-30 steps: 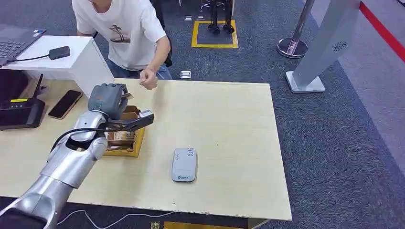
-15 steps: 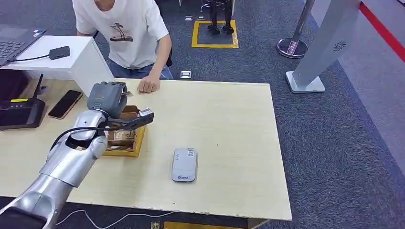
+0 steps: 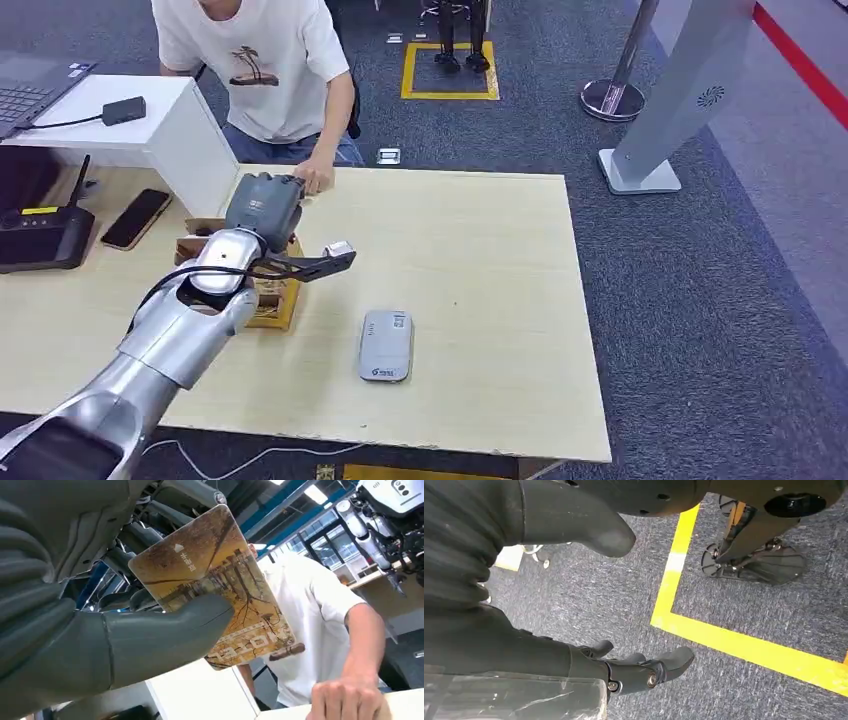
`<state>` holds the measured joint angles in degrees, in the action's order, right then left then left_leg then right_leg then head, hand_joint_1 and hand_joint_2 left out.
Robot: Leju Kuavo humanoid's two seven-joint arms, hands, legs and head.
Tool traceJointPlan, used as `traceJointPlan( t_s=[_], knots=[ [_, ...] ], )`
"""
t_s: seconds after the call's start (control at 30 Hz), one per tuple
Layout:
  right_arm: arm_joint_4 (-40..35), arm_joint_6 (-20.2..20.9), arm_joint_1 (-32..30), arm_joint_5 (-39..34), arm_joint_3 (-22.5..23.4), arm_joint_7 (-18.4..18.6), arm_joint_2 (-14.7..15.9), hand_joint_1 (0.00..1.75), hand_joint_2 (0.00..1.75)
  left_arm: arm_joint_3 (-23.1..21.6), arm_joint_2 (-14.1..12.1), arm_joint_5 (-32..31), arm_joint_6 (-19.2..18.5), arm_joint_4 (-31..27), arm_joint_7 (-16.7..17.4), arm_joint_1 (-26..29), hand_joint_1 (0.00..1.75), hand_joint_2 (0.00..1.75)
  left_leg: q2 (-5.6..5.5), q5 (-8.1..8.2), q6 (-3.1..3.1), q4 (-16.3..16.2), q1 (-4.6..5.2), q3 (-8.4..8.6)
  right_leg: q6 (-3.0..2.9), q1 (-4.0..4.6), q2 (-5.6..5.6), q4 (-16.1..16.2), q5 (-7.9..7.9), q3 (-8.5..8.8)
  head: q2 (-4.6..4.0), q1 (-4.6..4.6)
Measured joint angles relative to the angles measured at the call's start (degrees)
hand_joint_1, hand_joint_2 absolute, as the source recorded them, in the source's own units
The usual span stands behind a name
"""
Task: Pass the card to the sensor for recognition and then transmit it.
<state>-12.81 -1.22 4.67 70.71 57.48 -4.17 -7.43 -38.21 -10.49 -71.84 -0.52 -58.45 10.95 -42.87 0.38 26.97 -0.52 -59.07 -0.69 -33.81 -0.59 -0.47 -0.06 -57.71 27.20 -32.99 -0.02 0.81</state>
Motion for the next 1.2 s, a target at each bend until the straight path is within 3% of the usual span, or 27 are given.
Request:
traceJointPlan(
  t_s=[0.1, 0.33, 0.47, 0.67, 0.8, 0.93, 1.03, 1.2],
  knots=[
    [0.1, 0.0, 0.0, 0.0, 0.0, 0.0, 0.0, 0.00, 1.75, -1.0, 1.1, -0.3, 0.3, 0.4, -1.3, 0.1, 1.75, 1.75, -0.01, 0.00, 0.00, 0.0, 0.00, -0.01, 0.01, 0.00, -0.02, 0.0, 0.00, 0.00, 0.00, 0.00],
    [0.3, -0.1, -0.2, -0.6, 0.0, -0.1, 0.0, 0.00, 1.75, -3.0, 3.5, -0.5, 3.3, -1.2, 1.2, 1.5, 1.75, 1.75, 0.00, 0.02, 0.02, 0.0, 0.06, -0.04, 0.03, -0.06, -0.03, 0.0, 0.00, 0.01, 0.00, -0.02],
    [0.3, -0.4, -0.5, -1.6, 0.1, -0.3, -0.1, 0.00, 1.75, -3.1, 3.0, -1.3, 6.5, -5.6, 4.6, 5.3, 1.75, 1.75, -0.01, 0.03, 0.04, 0.0, 0.06, -0.05, 0.03, -0.06, -0.04, 0.0, 0.02, 0.01, 0.00, 0.00],
    [0.3, -0.5, -0.7, -1.6, 0.1, -0.5, -0.2, 0.00, 1.75, -3.0, 1.5, -1.8, 9.6, -9.9, 7.2, 9.4, 1.75, 1.75, -0.04, 0.03, 0.03, 0.1, 0.03, -0.12, 0.01, -0.04, -0.06, 0.0, 0.04, 0.04, 0.00, 0.00],
    [0.3, -1.0, -1.2, -2.4, 0.4, -0.2, -0.4, 0.00, 1.75, 1.6, -1.6, -5.9, 17.8, -16.0, 9.5, 19.2, 1.75, 1.75, 0.38, 0.19, -0.06, 0.1, 0.05, 0.13, -0.01, -0.05, 0.33, 0.0, 0.06, 0.07, 0.00, -0.02],
    [0.3, -1.3, -1.7, -2.2, 0.7, 0.0, -0.4, 0.00, 1.75, 8.1, -3.8, -10.4, 22.5, -23.0, 9.8, 30.2, 1.75, 1.75, 0.34, 0.26, -0.05, 0.1, 0.04, 0.11, 0.00, -0.05, 0.29, 0.0, 0.23, 0.04, 0.00, 0.00],
    [0.3, -1.3, -1.8, -1.4, 0.7, 0.1, -0.5, 0.00, 1.75, 13.1, -4.2, -12.6, 24.4, -28.6, 9.5, 38.8, 1.75, 1.75, 0.35, 0.31, 0.00, 0.1, 0.04, 0.09, 0.04, -0.04, 0.28, 0.0, 0.33, 0.03, 0.00, -0.04],
    [0.3, -1.6, -1.6, 1.5, 0.2, 0.1, -0.6, 0.00, 1.75, 18.1, -4.3, -15.2, 27.6, -35.3, 12.0, 49.7, 1.75, 1.75, 0.28, 0.44, 0.04, 0.1, 0.05, 0.08, 0.05, -0.05, 0.17, 0.0, 0.41, 0.08, 0.00, -0.02]
  ],
)
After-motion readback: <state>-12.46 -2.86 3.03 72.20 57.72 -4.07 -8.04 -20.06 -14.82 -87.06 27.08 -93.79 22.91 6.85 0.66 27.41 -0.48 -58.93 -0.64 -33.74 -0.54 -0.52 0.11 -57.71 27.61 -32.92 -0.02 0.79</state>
